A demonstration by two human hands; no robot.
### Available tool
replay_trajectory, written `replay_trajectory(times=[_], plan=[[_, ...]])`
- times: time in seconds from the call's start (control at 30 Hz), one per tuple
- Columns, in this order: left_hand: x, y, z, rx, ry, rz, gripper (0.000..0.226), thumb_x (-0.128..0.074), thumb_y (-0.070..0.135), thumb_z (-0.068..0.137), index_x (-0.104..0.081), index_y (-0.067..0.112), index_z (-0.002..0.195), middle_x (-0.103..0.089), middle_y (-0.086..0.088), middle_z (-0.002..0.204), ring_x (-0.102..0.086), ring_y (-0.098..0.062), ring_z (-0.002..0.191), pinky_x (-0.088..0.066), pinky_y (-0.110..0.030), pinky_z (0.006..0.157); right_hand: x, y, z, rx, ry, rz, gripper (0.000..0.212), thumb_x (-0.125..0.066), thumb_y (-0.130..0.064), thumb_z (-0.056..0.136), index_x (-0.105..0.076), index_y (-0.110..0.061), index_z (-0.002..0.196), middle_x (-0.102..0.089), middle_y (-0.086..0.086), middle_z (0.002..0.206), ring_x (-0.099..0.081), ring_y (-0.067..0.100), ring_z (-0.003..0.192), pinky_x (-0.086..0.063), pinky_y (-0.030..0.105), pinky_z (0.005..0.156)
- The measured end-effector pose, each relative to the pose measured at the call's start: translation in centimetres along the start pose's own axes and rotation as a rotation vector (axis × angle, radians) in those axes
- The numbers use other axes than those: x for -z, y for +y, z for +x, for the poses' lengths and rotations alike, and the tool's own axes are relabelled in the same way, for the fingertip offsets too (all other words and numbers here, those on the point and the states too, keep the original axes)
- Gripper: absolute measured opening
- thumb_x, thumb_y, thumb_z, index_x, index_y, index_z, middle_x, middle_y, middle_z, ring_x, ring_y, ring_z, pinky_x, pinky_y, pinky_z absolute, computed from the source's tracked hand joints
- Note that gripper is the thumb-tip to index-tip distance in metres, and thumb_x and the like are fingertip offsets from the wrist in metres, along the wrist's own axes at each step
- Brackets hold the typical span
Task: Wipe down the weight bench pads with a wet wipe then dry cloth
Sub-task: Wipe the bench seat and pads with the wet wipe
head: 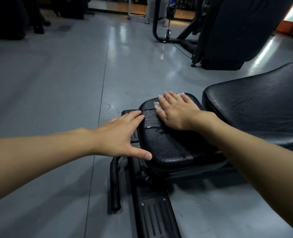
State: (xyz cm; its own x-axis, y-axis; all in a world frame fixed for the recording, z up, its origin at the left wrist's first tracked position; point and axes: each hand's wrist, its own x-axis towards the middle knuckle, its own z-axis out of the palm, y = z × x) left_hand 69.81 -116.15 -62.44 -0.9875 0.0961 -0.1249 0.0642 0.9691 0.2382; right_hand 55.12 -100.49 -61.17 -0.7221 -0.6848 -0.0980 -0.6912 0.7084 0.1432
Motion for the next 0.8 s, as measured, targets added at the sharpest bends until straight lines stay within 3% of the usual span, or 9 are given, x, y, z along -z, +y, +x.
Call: replay_trajectory(times=[0.17, 0.33, 0.43, 0.5, 0.53, 0.63, 0.67, 0.77, 0.8], plan=[[0.0, 0.1, -0.3, 0.018, -0.011, -0.006, 0.126, -0.055, 0.083, 0.064, -0.001, 0.017, 0.157, 0.006, 0.004, 0.164, -0.002, -0.012, 0.150, -0.008, -0.030, 0.120, 0.3, -0.2, 1.3, -0.009, -0.020, -0.003, 0.064, -0.014, -0.048, 0.103, -0.010, -0.015, 0.158, -0.004, 0.007, 0.166, 0.001, 0.023, 0.153, 0.002, 0.047, 0.122], [-0.3, 0.1, -0.6, 0.025, -0.008, -0.042, 0.127, -0.052, 0.086, 0.062, -0.002, 0.018, 0.157, 0.007, 0.007, 0.164, -0.004, -0.012, 0.150, -0.012, -0.033, 0.122, 0.0, -1.6, -5.4, 0.073, -0.015, -0.024, 0.068, -0.009, -0.050, 0.101, -0.006, -0.013, 0.158, -0.001, 0.006, 0.166, 0.003, 0.021, 0.153, 0.002, 0.046, 0.122], [-0.3, 0.1, -0.7, 0.013, -0.003, -0.059, 0.128, -0.053, 0.085, 0.062, -0.003, 0.016, 0.157, 0.006, 0.007, 0.164, -0.006, -0.012, 0.150, -0.014, -0.035, 0.122, -1.1, -2.2, -10.6, 0.138, 0.065, -0.069, 0.083, 0.004, -0.054, 0.089, -0.017, -0.009, 0.157, -0.015, 0.010, 0.165, -0.010, 0.026, 0.152, -0.007, 0.047, 0.123], [-0.2, 0.0, -0.6, 0.007, -0.001, -0.064, 0.127, -0.055, 0.084, 0.063, -0.003, 0.016, 0.157, 0.005, 0.007, 0.164, -0.008, -0.013, 0.150, -0.015, -0.036, 0.122, -1.3, -2.5, -12.7, 0.165, 0.079, -0.060, 0.079, -0.006, -0.051, 0.094, -0.030, -0.006, 0.153, -0.028, 0.015, 0.160, -0.023, 0.031, 0.149, -0.017, 0.051, 0.120], [-0.2, 0.0, -0.6, 0.006, -0.003, -0.071, 0.127, -0.055, 0.084, 0.063, -0.003, 0.016, 0.157, 0.005, 0.008, 0.164, -0.008, -0.013, 0.150, -0.015, -0.036, 0.122, -1.3, -2.6, -13.3, 0.170, 0.078, -0.054, 0.077, -0.006, -0.052, 0.094, -0.028, -0.008, 0.154, -0.026, 0.014, 0.161, -0.020, 0.030, 0.150, -0.017, 0.052, 0.121], [-0.4, -0.4, -0.8, -0.004, 0.001, -0.076, 0.132, -0.050, 0.092, 0.059, -0.002, 0.018, 0.156, 0.006, 0.012, 0.163, -0.010, -0.014, 0.150, -0.017, -0.037, 0.121, -0.5, -2.7, -14.4, 0.133, 0.061, 0.001, 0.077, 0.007, -0.056, 0.088, 0.002, -0.024, 0.158, 0.010, 0.001, 0.165, 0.011, 0.020, 0.152, 0.003, 0.049, 0.122], [-0.5, -0.6, -0.9, -0.012, 0.009, -0.068, 0.133, -0.049, 0.093, 0.058, -0.003, 0.017, 0.156, 0.005, 0.011, 0.163, -0.010, -0.015, 0.150, -0.017, -0.038, 0.121, -0.3, -2.6, -14.4, 0.129, 0.073, -0.013, 0.076, 0.007, -0.055, 0.089, 0.002, -0.023, 0.158, 0.010, 0.002, 0.165, 0.011, 0.019, 0.152, 0.004, 0.048, 0.122], [-0.9, -0.9, -1.3, -0.016, 0.022, -0.054, 0.126, -0.057, 0.084, 0.065, -0.007, 0.013, 0.156, -0.004, 0.004, 0.163, -0.011, -0.015, 0.149, -0.016, -0.034, 0.121, -1.2, -2.9, -13.7, 0.147, 0.088, -0.084, 0.072, -0.005, -0.050, 0.098, -0.026, -0.012, 0.155, -0.022, 0.011, 0.163, -0.015, 0.025, 0.151, -0.008, 0.045, 0.119], [-1.0, -0.9, -1.3, -0.017, 0.023, -0.054, 0.123, -0.058, 0.081, 0.067, -0.008, 0.013, 0.156, -0.006, 0.003, 0.163, -0.012, -0.015, 0.149, -0.015, -0.033, 0.121, -1.4, -2.9, -13.0, 0.139, 0.088, -0.080, 0.073, -0.005, -0.050, 0.097, -0.028, -0.011, 0.155, -0.025, 0.011, 0.162, -0.018, 0.025, 0.151, -0.009, 0.045, 0.120]])
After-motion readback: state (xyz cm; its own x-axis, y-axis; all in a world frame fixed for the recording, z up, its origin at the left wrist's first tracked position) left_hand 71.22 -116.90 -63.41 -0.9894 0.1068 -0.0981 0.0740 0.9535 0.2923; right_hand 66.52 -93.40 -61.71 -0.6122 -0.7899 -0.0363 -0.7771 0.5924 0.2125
